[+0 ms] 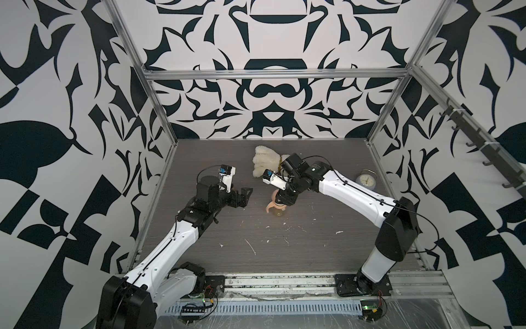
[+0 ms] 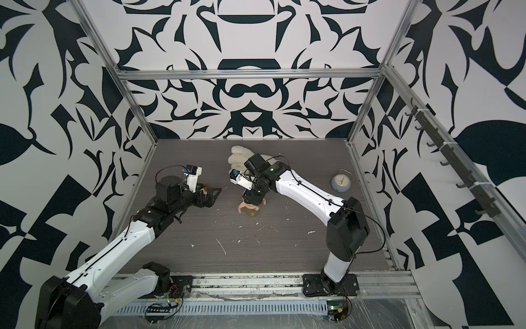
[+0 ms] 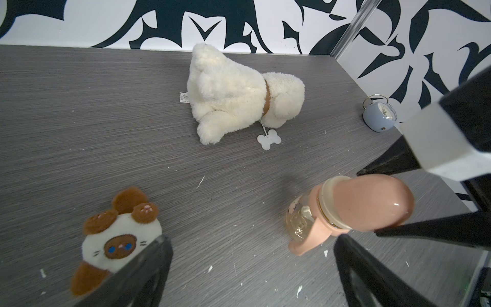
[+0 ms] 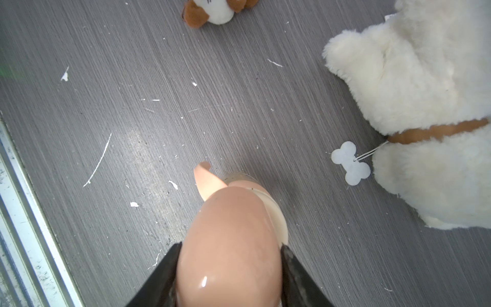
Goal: Assemble the baby bottles
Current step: Close the lid on the baby bottle.
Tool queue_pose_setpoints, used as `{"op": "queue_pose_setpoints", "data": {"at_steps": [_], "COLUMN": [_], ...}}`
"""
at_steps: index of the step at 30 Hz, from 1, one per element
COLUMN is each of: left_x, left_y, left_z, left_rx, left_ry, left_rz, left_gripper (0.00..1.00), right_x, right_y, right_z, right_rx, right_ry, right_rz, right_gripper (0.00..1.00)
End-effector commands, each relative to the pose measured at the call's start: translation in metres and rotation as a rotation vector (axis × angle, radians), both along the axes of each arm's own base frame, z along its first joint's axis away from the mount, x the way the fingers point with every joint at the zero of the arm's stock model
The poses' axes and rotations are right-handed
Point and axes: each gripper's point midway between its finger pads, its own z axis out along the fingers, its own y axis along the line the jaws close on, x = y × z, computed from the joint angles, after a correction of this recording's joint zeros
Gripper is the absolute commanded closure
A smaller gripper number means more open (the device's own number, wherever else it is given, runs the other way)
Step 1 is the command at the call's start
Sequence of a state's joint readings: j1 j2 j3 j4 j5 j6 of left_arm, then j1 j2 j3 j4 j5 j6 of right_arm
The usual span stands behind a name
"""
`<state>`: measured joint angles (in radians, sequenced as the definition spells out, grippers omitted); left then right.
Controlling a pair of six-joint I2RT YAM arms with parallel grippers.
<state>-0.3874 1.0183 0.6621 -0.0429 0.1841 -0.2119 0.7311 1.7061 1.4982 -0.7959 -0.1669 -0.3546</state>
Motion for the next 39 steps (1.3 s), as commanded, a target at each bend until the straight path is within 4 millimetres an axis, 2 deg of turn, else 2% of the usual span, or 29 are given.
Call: {"op": "queue_pose_setpoints", "data": {"at_steps": [1, 10, 20, 25, 39], "left_x": [0.000, -0.002, -0.001, -0.001, -0.002], "left_y": [-0.004, -0.008, -0.012, -0.011, -0.012], "left_z": [0.014, 0.017, 0.016, 0.016, 0.017], "left_rx": [-0.018, -0.035, -0.043, -0.044, -0.046], "left_ry": [-0.022, -0.025, -0.021, -0.022, -0.022], "left_rz": [-0.021, -0.043, -0.056, -0.056, -0.061], "left_gripper": [0.01, 0.01, 0.01, 0.01, 0.01], "right_x": [-0.005, -0.003, -0.001, 0.000, -0.001], "right_y": [-0.005, -0.005, -0.003, -0.003, 0.002], "right_z": [0.003, 0.000, 0.027, 0.032, 0.017], "right_rx": [-0.012, -0.025, 0.031, 0.040, 0.038], "right_ry": [-0.001, 0.000, -0.059, -0.069, -0.035], "right_rz": [-0.007, -0.011, -0.017, -0.021, -0.005], "right_gripper": [0.47, 0.43, 0.46, 0.48, 0.46]}}
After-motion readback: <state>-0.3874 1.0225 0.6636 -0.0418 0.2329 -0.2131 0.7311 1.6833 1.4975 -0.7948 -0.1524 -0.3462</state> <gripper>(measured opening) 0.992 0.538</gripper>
